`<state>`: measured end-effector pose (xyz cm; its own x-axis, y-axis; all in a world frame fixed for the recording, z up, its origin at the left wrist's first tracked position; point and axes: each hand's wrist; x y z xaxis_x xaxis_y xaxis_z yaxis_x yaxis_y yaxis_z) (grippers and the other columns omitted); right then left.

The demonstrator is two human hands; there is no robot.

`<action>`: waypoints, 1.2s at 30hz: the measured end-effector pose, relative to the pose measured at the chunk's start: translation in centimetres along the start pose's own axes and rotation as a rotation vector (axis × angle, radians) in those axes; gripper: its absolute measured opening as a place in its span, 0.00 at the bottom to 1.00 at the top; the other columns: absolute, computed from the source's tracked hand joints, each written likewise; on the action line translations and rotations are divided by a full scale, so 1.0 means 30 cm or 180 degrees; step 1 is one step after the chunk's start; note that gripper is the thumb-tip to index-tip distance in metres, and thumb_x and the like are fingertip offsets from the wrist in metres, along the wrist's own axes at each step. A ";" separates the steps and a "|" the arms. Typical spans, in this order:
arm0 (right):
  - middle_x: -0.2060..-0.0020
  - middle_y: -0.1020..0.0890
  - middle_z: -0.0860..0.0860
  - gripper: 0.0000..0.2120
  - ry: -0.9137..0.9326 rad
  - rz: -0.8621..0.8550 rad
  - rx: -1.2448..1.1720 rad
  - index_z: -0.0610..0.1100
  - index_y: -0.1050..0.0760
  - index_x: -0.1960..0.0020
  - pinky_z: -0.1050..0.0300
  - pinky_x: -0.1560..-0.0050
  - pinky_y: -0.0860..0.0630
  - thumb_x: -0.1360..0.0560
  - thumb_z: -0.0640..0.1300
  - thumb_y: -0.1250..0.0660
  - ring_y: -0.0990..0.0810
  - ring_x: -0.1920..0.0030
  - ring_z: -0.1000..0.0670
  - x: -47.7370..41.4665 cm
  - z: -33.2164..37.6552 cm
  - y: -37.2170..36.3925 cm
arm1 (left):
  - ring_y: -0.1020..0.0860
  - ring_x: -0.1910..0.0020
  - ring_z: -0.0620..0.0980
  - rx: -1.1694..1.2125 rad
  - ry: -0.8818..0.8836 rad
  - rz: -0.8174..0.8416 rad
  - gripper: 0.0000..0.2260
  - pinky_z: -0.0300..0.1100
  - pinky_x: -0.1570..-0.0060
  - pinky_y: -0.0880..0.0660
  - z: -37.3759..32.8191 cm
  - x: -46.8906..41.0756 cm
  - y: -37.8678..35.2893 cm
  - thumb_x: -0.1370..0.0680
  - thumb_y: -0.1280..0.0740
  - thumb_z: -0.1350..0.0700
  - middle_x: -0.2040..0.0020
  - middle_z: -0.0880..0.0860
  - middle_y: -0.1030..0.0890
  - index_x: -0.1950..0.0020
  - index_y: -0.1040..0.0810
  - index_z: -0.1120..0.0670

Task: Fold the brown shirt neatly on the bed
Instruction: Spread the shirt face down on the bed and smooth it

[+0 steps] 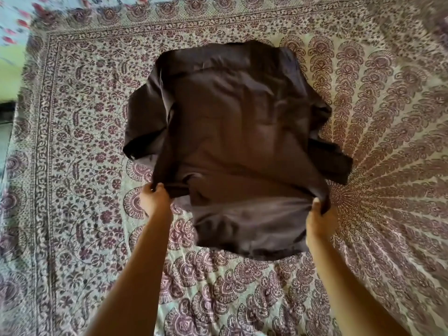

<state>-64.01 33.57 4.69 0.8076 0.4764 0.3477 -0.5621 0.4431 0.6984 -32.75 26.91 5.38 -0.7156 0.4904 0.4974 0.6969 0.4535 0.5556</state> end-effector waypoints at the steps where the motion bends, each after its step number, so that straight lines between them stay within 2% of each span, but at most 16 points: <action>1: 0.48 0.22 0.34 0.19 0.0029 -0.0075 0.0087 0.31 0.32 0.41 0.49 0.56 0.30 0.21 0.48 0.41 0.23 0.50 0.35 -0.017 -0.004 0.027 | 0.22 0.44 0.63 0.0032 0.0100 0.0097 0.13 0.59 0.44 0.25 0.022 -0.016 0.008 0.22 0.39 0.58 0.42 0.63 0.22 0.39 0.27 0.59; 4: 0.48 0.22 0.37 0.22 0.0164 0.0474 0.0340 0.34 0.32 0.39 0.49 0.52 0.27 0.23 0.50 0.37 0.23 0.48 0.38 -0.032 -0.028 0.095 | 0.21 0.49 0.58 -0.0146 -0.0011 0.1067 0.18 0.54 0.46 0.24 0.098 -0.013 0.035 0.25 0.36 0.44 0.45 0.58 0.21 0.41 0.29 0.54; 6: 0.44 0.24 0.44 0.24 0.0000 0.1223 0.0188 0.37 0.32 0.35 0.54 0.45 0.30 0.26 0.49 0.33 0.25 0.43 0.44 -0.019 -0.053 0.117 | 0.22 0.52 0.54 -0.0046 0.0052 0.1834 0.15 0.46 0.51 0.27 0.129 0.036 0.051 0.26 0.33 0.45 0.50 0.56 0.20 0.46 0.26 0.54; 8: 0.42 0.23 0.43 0.25 -0.0149 0.1673 0.0389 0.37 0.30 0.35 0.54 0.44 0.30 0.28 0.49 0.31 0.25 0.43 0.43 -0.002 -0.104 0.129 | 0.23 0.50 0.54 0.0054 0.0020 0.2149 0.11 0.45 0.53 0.30 0.177 0.058 0.056 0.27 0.32 0.50 0.50 0.56 0.20 0.48 0.24 0.55; 10: 0.48 0.21 0.40 0.20 -0.0196 0.1665 0.0561 0.35 0.26 0.40 0.54 0.51 0.27 0.27 0.45 0.31 0.23 0.51 0.44 0.019 -0.148 0.147 | 0.26 0.55 0.52 0.0189 0.0040 0.1842 0.00 0.40 0.61 0.30 0.214 0.075 0.060 0.25 0.33 0.57 0.55 0.55 0.21 0.55 0.23 0.53; 12: 0.49 0.20 0.39 0.15 -0.0158 0.1466 0.0412 0.35 0.26 0.42 0.57 0.56 0.28 0.26 0.41 0.33 0.23 0.52 0.44 0.035 -0.172 0.166 | 0.28 0.61 0.50 0.0194 0.0034 0.1327 0.04 0.33 0.74 0.30 0.238 0.089 0.059 0.23 0.35 0.60 0.59 0.52 0.24 0.56 0.24 0.53; 13: 0.48 0.20 0.40 0.15 -0.0124 0.1372 0.0292 0.35 0.26 0.42 0.57 0.55 0.28 0.26 0.41 0.33 0.23 0.50 0.43 0.039 -0.181 0.177 | 0.28 0.62 0.49 0.0134 -0.0081 0.1141 0.04 0.31 0.76 0.30 0.238 0.098 0.059 0.24 0.36 0.62 0.58 0.52 0.25 0.52 0.25 0.54; 14: 0.48 0.21 0.40 0.15 -0.0028 0.1247 0.0191 0.35 0.27 0.42 0.56 0.53 0.29 0.26 0.42 0.33 0.23 0.48 0.42 0.038 -0.190 0.186 | 0.27 0.60 0.49 -0.0017 -0.0244 0.1018 0.09 0.32 0.71 0.27 0.237 0.096 0.054 0.24 0.35 0.63 0.54 0.52 0.25 0.46 0.27 0.55; 16: 0.49 0.20 0.39 0.16 0.0117 0.1070 0.0114 0.35 0.27 0.43 0.53 0.52 0.28 0.26 0.43 0.32 0.23 0.48 0.40 0.035 -0.195 0.198 | 0.25 0.49 0.53 -0.0178 -0.0538 0.1038 0.19 0.45 0.51 0.23 0.231 0.071 0.031 0.26 0.34 0.63 0.45 0.53 0.27 0.36 0.32 0.56; 18: 0.50 0.20 0.37 0.14 0.0180 0.0964 0.0144 0.33 0.26 0.44 0.49 0.50 0.28 0.25 0.42 0.33 0.22 0.48 0.38 0.018 -0.213 0.197 | 0.24 0.43 0.59 -0.0622 -0.0628 0.1191 0.23 0.55 0.42 0.25 0.239 0.010 -0.012 0.30 0.34 0.56 0.41 0.57 0.25 0.35 0.33 0.56; 22: 0.50 0.21 0.34 0.12 0.0288 0.0793 0.0454 0.30 0.27 0.44 0.51 0.53 0.28 0.23 0.37 0.38 0.22 0.48 0.37 -0.003 -0.242 0.169 | 0.21 0.47 0.63 -0.0874 -0.0442 0.1217 0.29 0.58 0.46 0.24 0.309 -0.161 -0.123 0.40 0.31 0.51 0.46 0.64 0.20 0.41 0.26 0.61; 25: 0.48 0.22 0.32 0.12 0.0348 0.0566 0.0573 0.28 0.28 0.43 0.47 0.52 0.28 0.22 0.35 0.42 0.23 0.47 0.34 0.004 -0.238 0.151 | 0.20 0.50 0.58 -0.0694 -0.0406 0.1177 0.13 0.50 0.46 0.24 0.211 -0.008 -0.074 0.31 0.30 0.59 0.51 0.62 0.19 0.50 0.21 0.63; 27: 0.47 0.23 0.30 0.12 0.0378 0.0325 0.0635 0.28 0.29 0.42 0.44 0.51 0.29 0.22 0.35 0.43 0.25 0.47 0.32 0.012 -0.235 0.146 | 0.23 0.55 0.53 0.0114 -0.0350 0.0979 0.02 0.46 0.52 0.26 0.200 0.066 -0.031 0.29 0.32 0.59 0.57 0.57 0.20 0.58 0.22 0.57; 31: 0.47 0.23 0.32 0.11 0.0271 -0.0178 0.0706 0.35 0.32 0.42 0.43 0.56 0.31 0.22 0.37 0.46 0.24 0.49 0.32 0.006 -0.226 0.163 | 0.26 0.60 0.50 0.1917 0.0130 -0.0080 0.08 0.44 0.59 0.27 0.243 0.142 0.121 0.25 0.40 0.61 0.61 0.52 0.24 0.63 0.30 0.53; 34: 0.47 0.24 0.31 0.12 0.0262 -0.0265 0.0840 0.36 0.34 0.41 0.42 0.56 0.30 0.21 0.41 0.46 0.24 0.49 0.31 -0.001 -0.210 0.175 | 0.26 0.59 0.50 0.1557 0.0490 -0.0508 0.08 0.48 0.53 0.25 0.373 0.141 0.239 0.26 0.40 0.63 0.56 0.56 0.23 0.63 0.33 0.52; 36: 0.45 0.25 0.30 0.15 0.0265 -0.0177 0.1012 0.34 0.35 0.39 0.42 0.53 0.30 0.21 0.42 0.44 0.25 0.47 0.30 0.000 -0.202 0.184 | 0.27 0.54 0.54 0.0871 0.0636 -0.0117 0.10 0.52 0.48 0.26 0.470 0.144 0.287 0.27 0.40 0.67 0.50 0.61 0.25 0.61 0.34 0.53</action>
<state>-68.19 40.62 4.76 0.8107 0.5244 0.2604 -0.4231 0.2174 0.8796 -29.18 43.43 2.93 -0.7168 0.3267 0.6161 0.6378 0.6643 0.3898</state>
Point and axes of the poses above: each hand's wrist, its own x-axis away from the middle knuckle, its own y-axis out of the back of the hand, z = x × y
